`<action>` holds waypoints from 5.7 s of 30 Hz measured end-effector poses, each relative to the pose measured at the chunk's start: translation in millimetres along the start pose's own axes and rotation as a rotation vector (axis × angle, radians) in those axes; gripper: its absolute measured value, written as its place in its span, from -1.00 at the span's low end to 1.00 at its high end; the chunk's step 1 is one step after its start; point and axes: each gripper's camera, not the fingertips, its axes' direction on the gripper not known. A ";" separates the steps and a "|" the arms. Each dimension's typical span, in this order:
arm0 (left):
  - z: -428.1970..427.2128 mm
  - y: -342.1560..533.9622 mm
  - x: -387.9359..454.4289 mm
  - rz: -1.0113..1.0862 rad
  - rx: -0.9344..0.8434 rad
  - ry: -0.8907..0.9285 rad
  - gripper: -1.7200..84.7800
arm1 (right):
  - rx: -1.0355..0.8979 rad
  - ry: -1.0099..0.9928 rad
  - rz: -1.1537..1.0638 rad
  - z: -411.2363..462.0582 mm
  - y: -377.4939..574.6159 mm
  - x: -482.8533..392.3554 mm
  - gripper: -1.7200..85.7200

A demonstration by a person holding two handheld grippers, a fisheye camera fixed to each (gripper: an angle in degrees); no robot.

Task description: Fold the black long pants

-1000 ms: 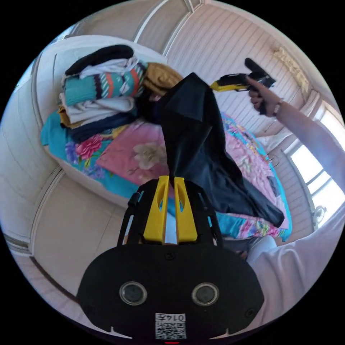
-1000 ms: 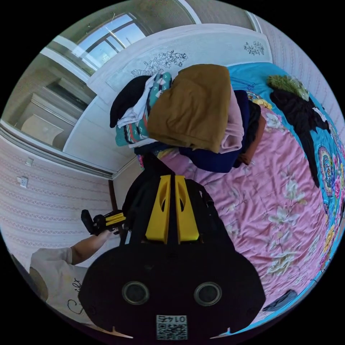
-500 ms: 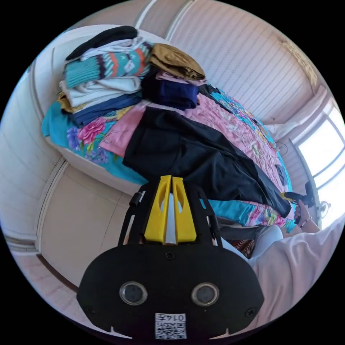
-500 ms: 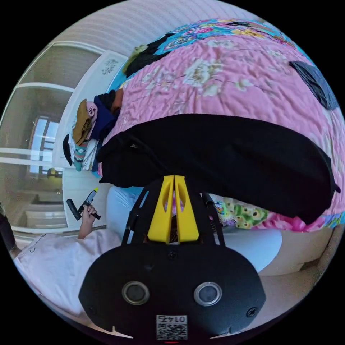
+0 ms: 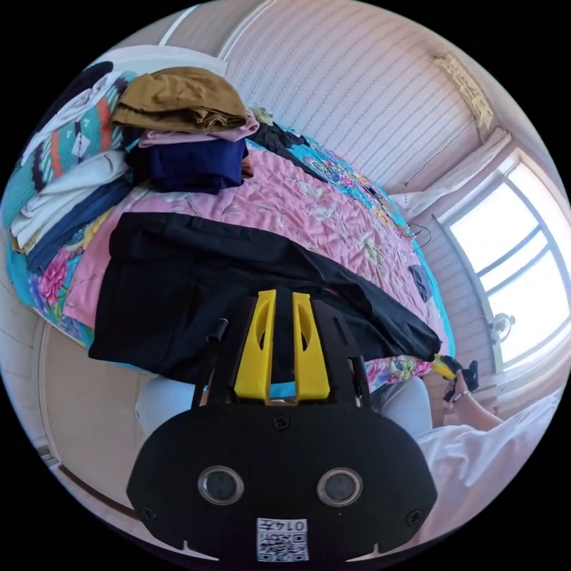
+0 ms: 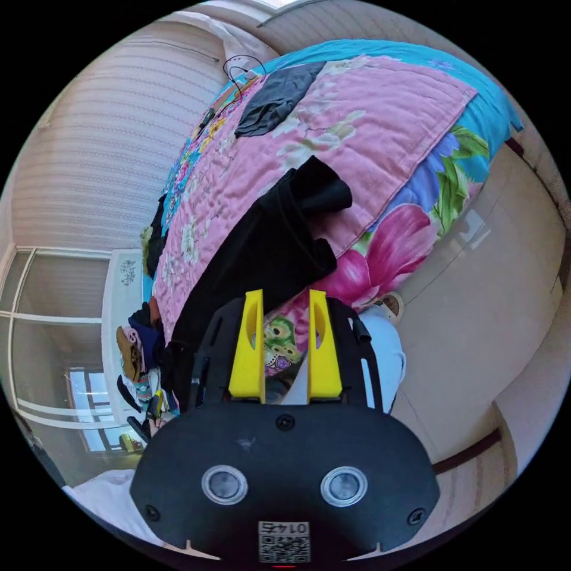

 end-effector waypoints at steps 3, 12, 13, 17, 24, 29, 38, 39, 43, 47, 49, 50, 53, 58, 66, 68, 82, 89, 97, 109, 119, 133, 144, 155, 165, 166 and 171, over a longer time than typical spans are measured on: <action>12.9 -11.6 -17.8 -0.087 -0.015 0.031 -0.78 | 0.004 -0.077 0.046 -25.3 -13.3 27.3 -0.76; 38.5 -65.7 -16.7 -0.108 0.014 -0.087 -0.74 | 0.136 -0.196 0.049 -142.2 -22.2 34.8 -0.92; 46.9 -71.6 -14.5 -0.111 -0.006 -0.101 -0.73 | 0.126 -0.194 0.046 -153.3 -23.5 32.9 -0.93; 73.0 -80.6 -10.9 -0.128 -0.069 -0.190 -0.70 | 0.144 -0.275 0.042 -192.5 -26.0 25.6 -0.94; 113.6 -93.1 -6.5 -0.117 -0.164 -0.253 -0.78 | 0.141 -0.344 -0.115 -277.8 -56.2 -44.1 -0.95; 98.4 -103.0 13.5 -0.093 -0.102 -0.236 -0.96 | 0.118 -0.316 -0.231 -323.3 -85.4 -101.2 -0.95; 83.3 -151.7 57.9 0.035 -0.026 -0.209 -0.97 | 0.077 -0.229 -0.270 -335.5 -166.8 -188.3 -0.94; 89.0 -165.1 66.7 0.048 0.011 -0.233 -0.97 | 0.065 -0.216 -0.258 -329.2 -190.3 -206.9 -0.94; 104.7 -201.1 87.3 -0.105 0.038 -0.240 -0.95 | 0.101 -0.266 -0.213 -316.4 -249.0 -259.9 -0.92; 100.8 -198.1 127.3 0.001 0.049 -0.203 -0.94 | 0.082 -0.244 -0.203 -304.5 -254.5 -262.6 -0.88; 99.8 -172.0 165.3 0.198 0.029 -0.157 -0.91 | 0.031 -0.205 -0.200 -295.4 -245.3 -238.9 -0.83; 100.7 -163.2 174.0 0.237 0.016 -0.155 -0.91 | 0.021 -0.202 -0.197 -294.1 -240.9 -230.3 -0.82; 116.4 -113.2 211.5 0.387 -0.080 -0.125 -0.88 | 0.020 -0.174 -0.166 -296.6 -208.0 -182.8 -0.80; 181.2 -33.5 274.1 0.648 -0.298 -0.277 -0.82 | -0.004 0.006 -0.127 -302.6 -155.3 -126.4 -0.71; 232.0 -26.1 305.5 0.570 -0.388 -0.393 -0.83 | 0.013 0.064 -0.069 -309.0 -146.6 -120.0 -0.66; 233.6 -29.4 312.7 0.564 -0.405 -0.391 -0.83 | 0.094 0.112 -0.018 -323.8 -143.2 -118.3 -0.66; 269.4 -69.1 372.2 0.542 -0.399 -0.371 -0.81 | -0.033 0.021 -0.173 -325.6 -133.8 -162.0 -0.85; 278.4 -59.5 403.7 0.693 -0.388 -0.419 -0.96 | 0.039 -0.059 -0.295 -423.1 -87.2 -190.1 -0.91; 238.1 -87.2 406.9 0.568 -0.249 -0.272 -0.98 | -0.113 0.062 -0.351 -359.0 -193.2 -248.8 -0.88; 302.3 -76.4 419.1 0.570 -0.355 -0.375 -0.97 | -0.139 0.205 -0.054 -280.8 -170.8 -119.6 -0.66; 305.0 -82.1 441.6 0.563 -0.330 -0.368 -0.97 | -0.047 0.095 -0.039 -303.4 -145.3 -83.8 -0.92; 229.6 -106.4 511.6 0.599 -0.140 -0.261 -0.98 | 0.357 -0.101 -0.269 -394.6 -88.3 -65.0 -0.95; 303.3 -150.9 687.4 0.985 -0.179 -0.185 -0.96 | 0.172 -0.260 -0.428 -238.0 -199.2 -145.5 -0.87; 498.6 -183.0 839.0 1.175 -0.224 0.101 -0.81 | 0.221 -0.162 -0.360 -209.6 -216.1 -127.3 -0.62; 633.3 -161.3 918.0 1.290 -0.381 -0.215 -0.93 | 0.159 -0.178 -0.415 -196.8 -214.8 -129.8 -0.93; 628.8 -166.6 922.3 1.277 -0.352 -0.234 -0.95 | 0.157 -0.200 -0.406 -199.5 -215.6 -125.8 -0.94; 610.9 -201.8 930.1 1.246 -0.202 -0.262 -0.97 | 0.098 -0.229 -0.437 -219.4 -220.8 -121.6 -0.95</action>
